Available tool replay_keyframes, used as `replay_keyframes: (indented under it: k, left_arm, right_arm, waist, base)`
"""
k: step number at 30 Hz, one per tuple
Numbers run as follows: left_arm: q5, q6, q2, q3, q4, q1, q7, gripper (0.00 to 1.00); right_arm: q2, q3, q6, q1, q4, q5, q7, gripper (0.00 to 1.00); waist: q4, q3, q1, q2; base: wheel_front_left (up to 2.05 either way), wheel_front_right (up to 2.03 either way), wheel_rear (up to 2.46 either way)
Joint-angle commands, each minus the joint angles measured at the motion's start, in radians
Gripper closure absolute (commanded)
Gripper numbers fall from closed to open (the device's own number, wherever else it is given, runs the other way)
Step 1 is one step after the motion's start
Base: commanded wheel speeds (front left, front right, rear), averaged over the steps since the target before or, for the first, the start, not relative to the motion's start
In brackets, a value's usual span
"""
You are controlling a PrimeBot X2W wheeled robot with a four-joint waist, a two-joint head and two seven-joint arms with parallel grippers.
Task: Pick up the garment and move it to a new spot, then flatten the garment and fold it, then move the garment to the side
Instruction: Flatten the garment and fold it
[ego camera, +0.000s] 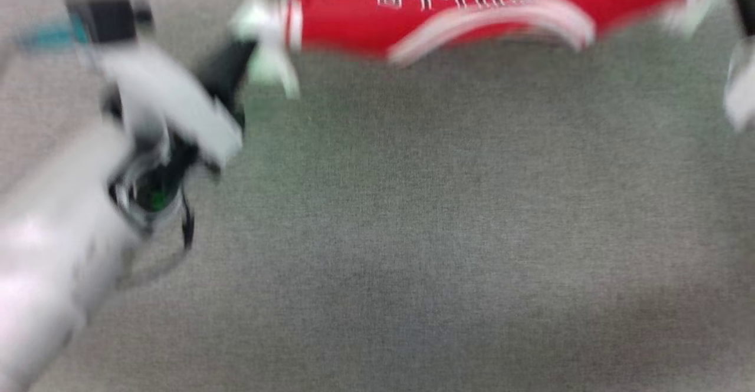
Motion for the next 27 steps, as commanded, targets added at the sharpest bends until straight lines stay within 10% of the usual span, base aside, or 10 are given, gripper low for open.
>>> replay_keyframes:
  k: [1,17,27]
  left_arm:
    - [-0.013,-0.004,0.021,-0.005,-0.028,0.043,-0.008,1.0]
    - [0.006,-0.003,0.281,-0.165,-0.418,0.449,-0.052,1.0]
    - [0.055,0.024,0.389,-0.224,-0.536,0.555,-0.045,1.0]
  right_arm:
    - [-0.028,0.003,-0.002,0.053,-0.039,0.028,0.025,1.0]
    - [-0.264,-0.228,-0.002,0.881,-0.658,0.26,0.533,1.0]
    - [-0.142,-0.512,-0.002,1.3,-0.922,0.221,0.744,1.0]
  waist:
    - [-0.004,-0.037,0.0,0.0]
    - [-0.003,-0.129,0.0,0.0]
    - [0.021,-0.113,0.0,0.0]
  base:
    - [0.0,0.0,0.0]
    - [0.0,0.0,0.0]
    - [0.0,0.0,0.0]
